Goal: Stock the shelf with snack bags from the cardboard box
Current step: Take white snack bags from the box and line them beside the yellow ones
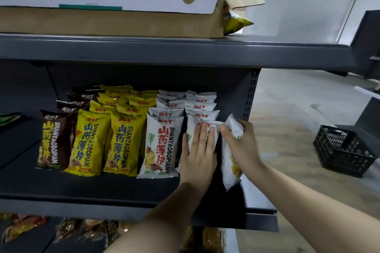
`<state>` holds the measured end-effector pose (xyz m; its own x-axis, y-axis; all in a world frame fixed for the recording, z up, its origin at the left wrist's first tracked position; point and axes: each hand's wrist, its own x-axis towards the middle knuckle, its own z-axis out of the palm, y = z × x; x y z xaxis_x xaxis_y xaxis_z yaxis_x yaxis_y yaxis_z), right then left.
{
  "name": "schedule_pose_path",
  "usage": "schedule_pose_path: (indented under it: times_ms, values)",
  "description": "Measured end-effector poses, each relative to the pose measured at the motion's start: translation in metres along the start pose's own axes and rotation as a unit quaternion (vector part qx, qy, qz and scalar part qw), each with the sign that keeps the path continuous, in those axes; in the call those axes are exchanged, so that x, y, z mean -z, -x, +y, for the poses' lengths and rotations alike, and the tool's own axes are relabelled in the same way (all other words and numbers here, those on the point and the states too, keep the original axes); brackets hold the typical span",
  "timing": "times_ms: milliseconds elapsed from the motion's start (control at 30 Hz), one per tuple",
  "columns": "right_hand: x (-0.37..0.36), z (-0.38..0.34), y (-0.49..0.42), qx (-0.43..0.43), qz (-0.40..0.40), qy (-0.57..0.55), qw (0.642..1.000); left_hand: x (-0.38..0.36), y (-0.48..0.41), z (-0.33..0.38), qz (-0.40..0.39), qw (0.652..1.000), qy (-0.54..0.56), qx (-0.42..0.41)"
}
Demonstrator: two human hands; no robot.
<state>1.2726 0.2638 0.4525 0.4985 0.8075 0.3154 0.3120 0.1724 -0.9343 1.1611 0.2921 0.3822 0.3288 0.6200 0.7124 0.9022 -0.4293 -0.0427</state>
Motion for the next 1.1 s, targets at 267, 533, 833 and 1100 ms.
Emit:
schedule_pose_path:
  times_ms: [267,533,833,1100]
  values:
    - [-0.004,0.005,0.007,-0.009,-0.021,0.025,0.999,0.018,0.003,0.000,-0.022,0.996,0.044,0.081]
    - [-0.022,0.005,0.006,0.004,-0.031,0.044,0.999,0.027,0.022,-0.071,-0.007,0.976,0.122,0.182]
    - [-0.026,0.007,0.002,0.020,-0.032,0.056,0.998,0.022,0.022,-0.085,-0.046,0.954,0.239,0.174]
    - [-0.020,0.007,0.002,0.024,-0.004,0.057,0.998,0.039,0.027,-0.074,0.002,0.974,0.169,0.150]
